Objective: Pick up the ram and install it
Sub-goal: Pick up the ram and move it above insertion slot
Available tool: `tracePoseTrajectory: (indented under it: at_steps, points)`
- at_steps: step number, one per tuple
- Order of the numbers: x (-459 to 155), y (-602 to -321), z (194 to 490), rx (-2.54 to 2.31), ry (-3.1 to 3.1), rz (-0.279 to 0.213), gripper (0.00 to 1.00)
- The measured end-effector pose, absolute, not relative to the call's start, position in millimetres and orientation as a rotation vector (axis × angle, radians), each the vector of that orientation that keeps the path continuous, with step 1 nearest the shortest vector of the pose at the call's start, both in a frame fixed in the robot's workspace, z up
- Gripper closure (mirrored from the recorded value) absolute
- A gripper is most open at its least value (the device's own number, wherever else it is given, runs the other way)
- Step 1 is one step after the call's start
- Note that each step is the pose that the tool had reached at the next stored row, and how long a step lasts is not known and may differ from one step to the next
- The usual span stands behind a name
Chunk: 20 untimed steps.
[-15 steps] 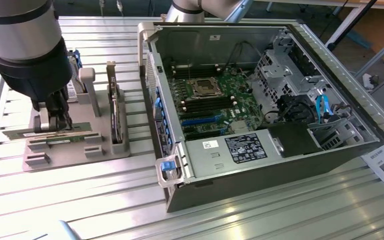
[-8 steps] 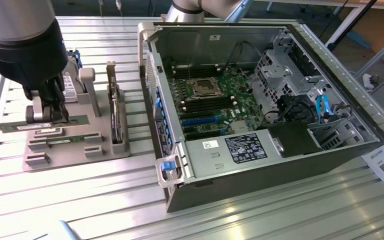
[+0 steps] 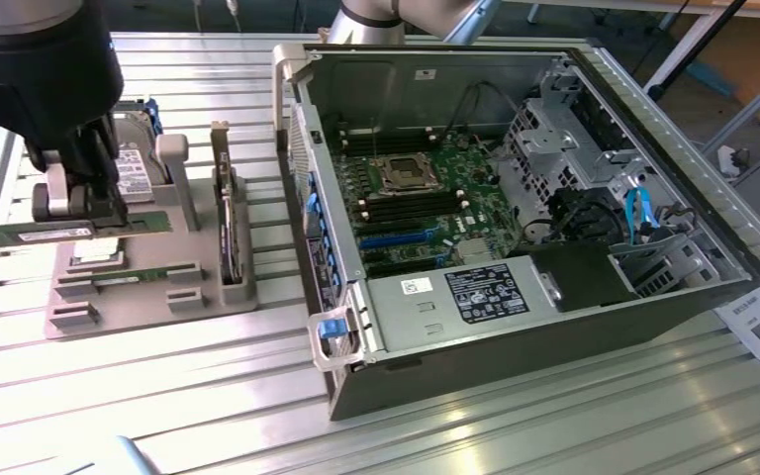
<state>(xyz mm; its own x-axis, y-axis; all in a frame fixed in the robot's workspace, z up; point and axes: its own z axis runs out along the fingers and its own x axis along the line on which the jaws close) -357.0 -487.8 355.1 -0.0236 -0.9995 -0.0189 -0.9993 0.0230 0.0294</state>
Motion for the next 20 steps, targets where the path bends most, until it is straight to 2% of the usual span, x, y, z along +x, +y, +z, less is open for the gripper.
tracePoseTrajectory:
  at_steps: [20]
  points:
    - [-357.0,-487.8,395.6,2.187,-2.245,-0.054,0.88]
